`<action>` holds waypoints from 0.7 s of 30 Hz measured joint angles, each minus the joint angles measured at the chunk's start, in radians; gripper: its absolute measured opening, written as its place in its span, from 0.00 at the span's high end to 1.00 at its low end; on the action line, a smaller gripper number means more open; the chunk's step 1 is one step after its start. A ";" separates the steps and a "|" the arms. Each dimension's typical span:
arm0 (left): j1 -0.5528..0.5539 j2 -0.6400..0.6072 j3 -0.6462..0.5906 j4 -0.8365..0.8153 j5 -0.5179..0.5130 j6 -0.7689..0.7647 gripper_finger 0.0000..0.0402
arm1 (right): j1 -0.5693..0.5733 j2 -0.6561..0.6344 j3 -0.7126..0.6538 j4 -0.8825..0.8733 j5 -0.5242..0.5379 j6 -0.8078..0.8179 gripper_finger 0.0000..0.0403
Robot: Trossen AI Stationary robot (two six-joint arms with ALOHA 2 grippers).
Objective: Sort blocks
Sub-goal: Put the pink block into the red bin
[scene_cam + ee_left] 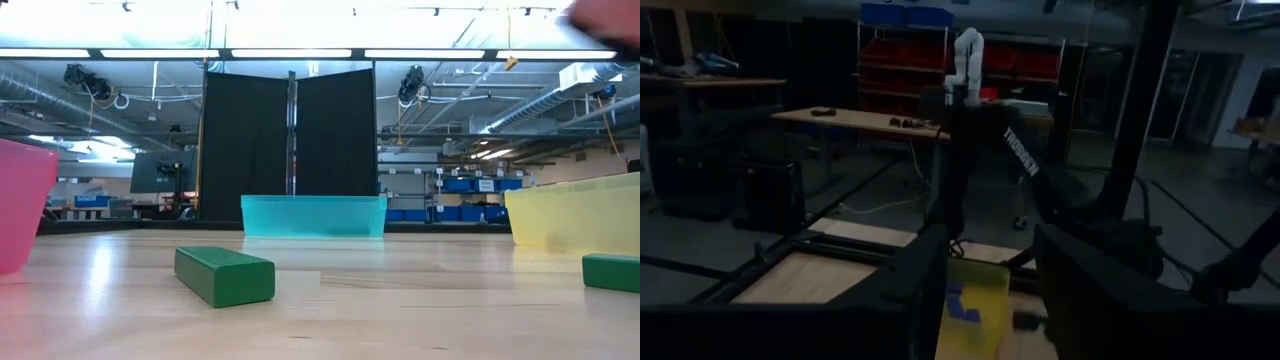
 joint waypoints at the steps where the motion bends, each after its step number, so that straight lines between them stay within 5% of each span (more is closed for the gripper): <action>1: 0.000 -0.006 0.000 0.002 0.000 0.000 0.61 | -0.034 0.013 0.002 0.066 0.013 -0.041 0.71; 9: 0.000 -0.083 0.001 0.054 0.090 -0.001 0.61 | -0.276 0.225 0.089 0.676 0.002 -0.356 0.71; 21: 0.000 -0.138 0.001 0.024 0.090 0.000 0.61 | -0.410 0.685 0.696 0.762 -0.139 -0.486 0.71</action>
